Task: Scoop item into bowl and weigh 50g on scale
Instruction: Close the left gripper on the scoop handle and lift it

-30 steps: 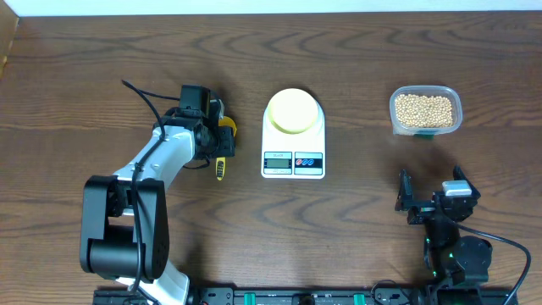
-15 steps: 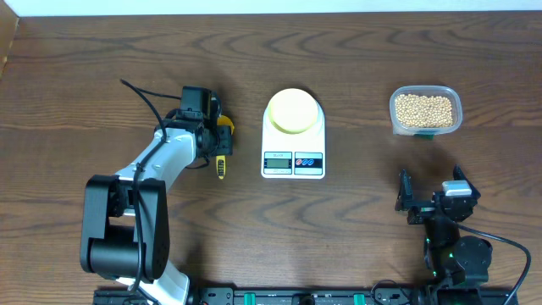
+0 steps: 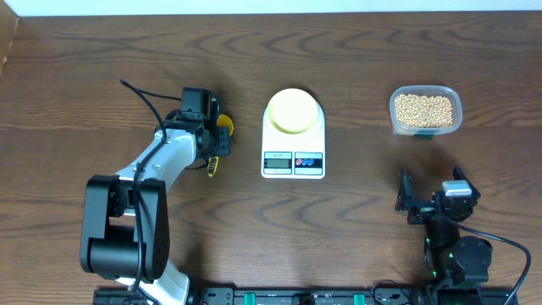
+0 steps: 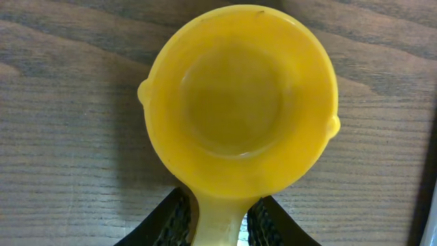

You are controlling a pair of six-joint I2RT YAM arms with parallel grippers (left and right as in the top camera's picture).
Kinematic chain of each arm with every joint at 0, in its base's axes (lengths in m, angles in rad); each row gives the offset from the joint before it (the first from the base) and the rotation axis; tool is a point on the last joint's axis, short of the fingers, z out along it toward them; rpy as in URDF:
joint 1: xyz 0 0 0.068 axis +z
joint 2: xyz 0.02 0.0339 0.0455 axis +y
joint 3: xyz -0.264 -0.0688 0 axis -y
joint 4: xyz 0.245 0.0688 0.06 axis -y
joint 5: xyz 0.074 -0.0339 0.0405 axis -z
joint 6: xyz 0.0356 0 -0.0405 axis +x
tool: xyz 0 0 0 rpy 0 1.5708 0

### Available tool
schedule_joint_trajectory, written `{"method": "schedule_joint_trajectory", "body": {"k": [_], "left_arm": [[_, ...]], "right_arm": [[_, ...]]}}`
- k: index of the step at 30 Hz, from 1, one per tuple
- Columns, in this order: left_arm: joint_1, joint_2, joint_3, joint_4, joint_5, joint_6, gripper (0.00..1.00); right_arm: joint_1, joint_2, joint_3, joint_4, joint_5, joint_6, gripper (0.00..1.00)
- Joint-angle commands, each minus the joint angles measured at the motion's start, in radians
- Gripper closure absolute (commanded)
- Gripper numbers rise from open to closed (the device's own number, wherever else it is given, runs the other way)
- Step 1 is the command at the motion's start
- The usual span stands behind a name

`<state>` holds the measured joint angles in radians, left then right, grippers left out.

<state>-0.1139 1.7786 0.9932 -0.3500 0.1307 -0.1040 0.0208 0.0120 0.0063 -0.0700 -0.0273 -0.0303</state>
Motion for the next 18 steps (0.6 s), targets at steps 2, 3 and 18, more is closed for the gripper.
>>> {"method": "schedule_joint_trajectory", "body": {"k": [2,3,18], "left_arm": [[-0.002,0.014,-0.008,0.0,-0.012,-0.013,0.7],[-0.002,0.014,-0.008,0.0,-0.012,-0.013,0.7],[-0.002,0.014,-0.008,0.001,-0.012,-0.014,0.78]], "right_arm": [[-0.004,-0.006,-0.001,-0.004,-0.002,0.01,0.01],[-0.004,-0.006,-0.001,-0.004,-0.002,0.01,0.01],[-0.004,-0.006,-0.001,-0.004,-0.002,0.01,0.01]]}}
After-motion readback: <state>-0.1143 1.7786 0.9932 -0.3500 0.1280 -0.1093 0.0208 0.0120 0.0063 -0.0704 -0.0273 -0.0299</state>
